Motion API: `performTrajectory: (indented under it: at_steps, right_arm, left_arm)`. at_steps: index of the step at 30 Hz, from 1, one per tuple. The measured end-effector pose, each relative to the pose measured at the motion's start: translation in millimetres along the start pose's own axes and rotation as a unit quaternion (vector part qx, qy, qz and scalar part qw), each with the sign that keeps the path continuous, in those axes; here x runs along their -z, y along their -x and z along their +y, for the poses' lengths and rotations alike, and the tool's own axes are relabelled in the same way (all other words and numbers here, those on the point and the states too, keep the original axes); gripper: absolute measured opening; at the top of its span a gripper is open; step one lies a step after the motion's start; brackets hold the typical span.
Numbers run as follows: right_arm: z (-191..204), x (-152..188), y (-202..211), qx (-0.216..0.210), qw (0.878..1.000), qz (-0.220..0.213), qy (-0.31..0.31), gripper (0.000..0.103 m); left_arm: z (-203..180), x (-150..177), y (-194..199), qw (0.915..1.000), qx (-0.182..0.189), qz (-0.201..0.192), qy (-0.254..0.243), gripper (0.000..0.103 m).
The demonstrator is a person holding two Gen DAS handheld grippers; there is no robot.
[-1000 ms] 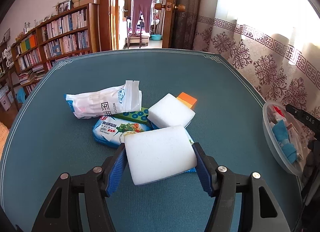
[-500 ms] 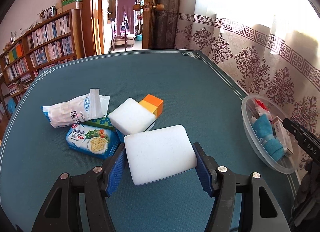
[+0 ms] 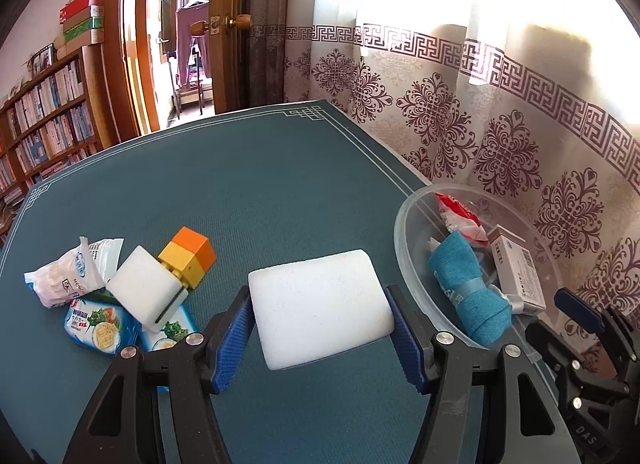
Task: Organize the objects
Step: 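Drop the glue packet into the bowl with the right gripper while left gripper carries the sponge there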
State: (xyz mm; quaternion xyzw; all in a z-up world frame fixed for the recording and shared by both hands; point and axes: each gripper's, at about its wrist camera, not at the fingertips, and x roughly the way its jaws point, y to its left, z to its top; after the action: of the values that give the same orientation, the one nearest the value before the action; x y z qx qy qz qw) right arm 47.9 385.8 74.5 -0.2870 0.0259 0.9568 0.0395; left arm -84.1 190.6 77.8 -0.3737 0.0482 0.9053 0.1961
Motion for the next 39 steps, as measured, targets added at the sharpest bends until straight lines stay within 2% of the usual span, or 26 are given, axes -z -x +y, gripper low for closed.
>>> performTrajectory:
  at_steps: [10, 19, 22, 24, 27, 34, 39]
  right_arm:
    - [-23.9, 7.8, 10.1, 0.002, 1.000, -0.004, -0.027, 0.059]
    - [-27.9, 10.9, 5.3, -0.019, 0.999, 0.009, -0.042, 0.059]
    - [-26.4, 11.4, 3.8, -0.024, 0.999, 0.011, -0.041, 0.059]
    - [-26.0, 12.0, 3.2, -0.026, 0.999, 0.013, -0.042, 0.059]
    - [-26.3, 12.0, 3.3, -0.027, 0.999, 0.013, -0.043, 0.059]
    - [-25.6, 13.1, 4.2, -0.027, 0.999, 0.014, -0.043, 0.059]
    - [-22.0, 14.4, 4.7, -0.026, 0.999, 0.015, -0.039, 0.059]
  left_arm:
    - [-49.8, -17.3, -16.9, 0.9980, 0.032, 0.001, -0.054, 0.068]
    - [-98.6, -35.0, -26.1, 0.9899, 0.085, -0.011, -0.113, 0.069]
    - [-113.2, -38.4, -28.0, 0.9861, 0.101, -0.020, -0.131, 0.075]
    - [-118.3, -39.4, -28.9, 0.9846, 0.105, -0.027, -0.138, 0.085]
    - [-116.3, -38.5, -31.5, 0.9851, 0.103, -0.027, -0.135, 0.092]
    - [-86.5, -35.4, -38.2, 0.9924, 0.088, -0.012, -0.086, 0.093]
    - [-74.5, -30.4, -38.6, 0.9946, 0.076, -0.006, -0.071, 0.094]
